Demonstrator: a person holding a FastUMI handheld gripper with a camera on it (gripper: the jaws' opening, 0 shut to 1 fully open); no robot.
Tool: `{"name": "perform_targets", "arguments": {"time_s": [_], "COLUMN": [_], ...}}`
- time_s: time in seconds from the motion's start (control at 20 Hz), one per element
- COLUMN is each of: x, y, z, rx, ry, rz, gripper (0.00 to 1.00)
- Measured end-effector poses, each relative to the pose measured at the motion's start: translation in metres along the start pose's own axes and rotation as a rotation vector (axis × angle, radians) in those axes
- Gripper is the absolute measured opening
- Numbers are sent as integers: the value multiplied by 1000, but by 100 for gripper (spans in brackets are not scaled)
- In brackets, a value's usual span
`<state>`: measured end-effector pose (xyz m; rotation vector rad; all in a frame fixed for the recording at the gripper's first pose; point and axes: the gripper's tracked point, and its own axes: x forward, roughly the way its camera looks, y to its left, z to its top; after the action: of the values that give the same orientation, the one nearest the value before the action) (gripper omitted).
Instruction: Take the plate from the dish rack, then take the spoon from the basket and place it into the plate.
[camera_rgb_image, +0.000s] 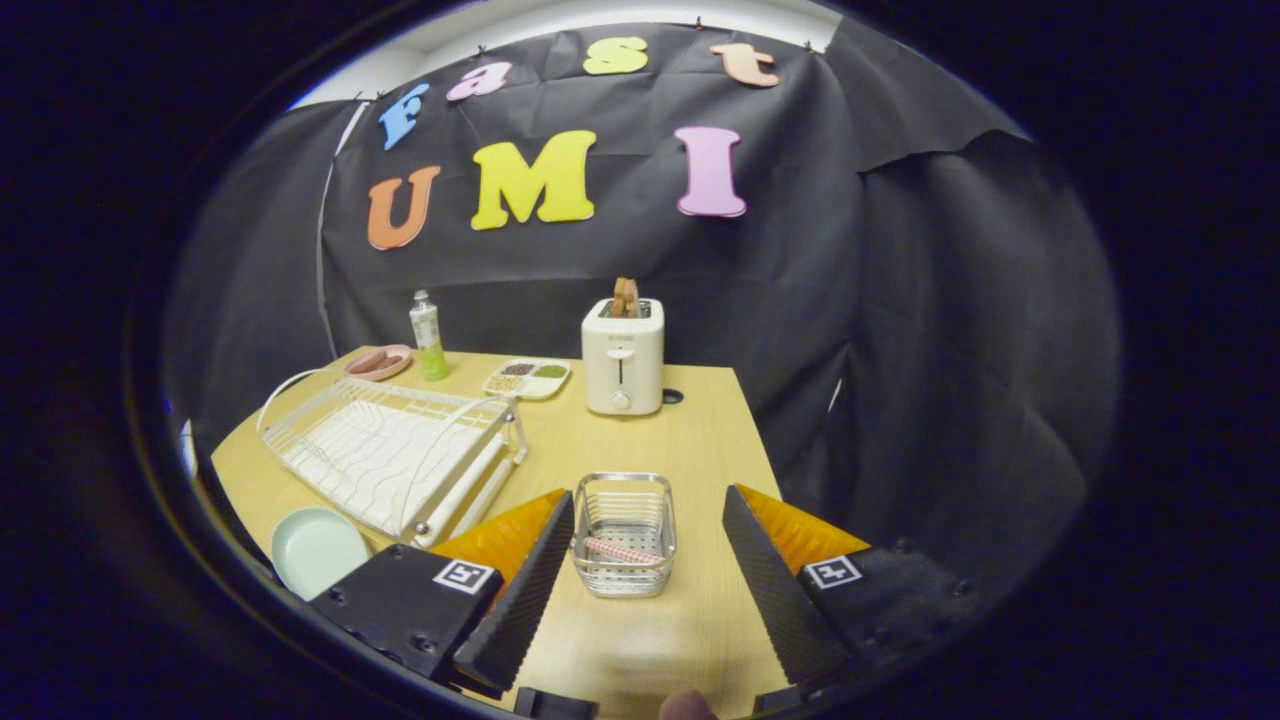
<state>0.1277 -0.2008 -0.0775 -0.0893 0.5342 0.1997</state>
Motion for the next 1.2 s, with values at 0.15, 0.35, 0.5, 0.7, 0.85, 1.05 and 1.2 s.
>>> {"name": "perform_targets", "arguments": {"time_s": [0.15,0.35,0.5,0.7,0.85,1.05,1.2], "x": [8,5,9,22,35,55,58], "y": [0,-1,2,-2,-5,-10,-13], "z": [16,27,21,5,-1,-5,-17], "rx": [-98,-248,-358,-463,-526,-556,-603], "ry": [105,278,423,626,715,776,861], "rz": [44,108,162,223,252,268,309], "gripper": [98,95,87,81,76,66,54]}}
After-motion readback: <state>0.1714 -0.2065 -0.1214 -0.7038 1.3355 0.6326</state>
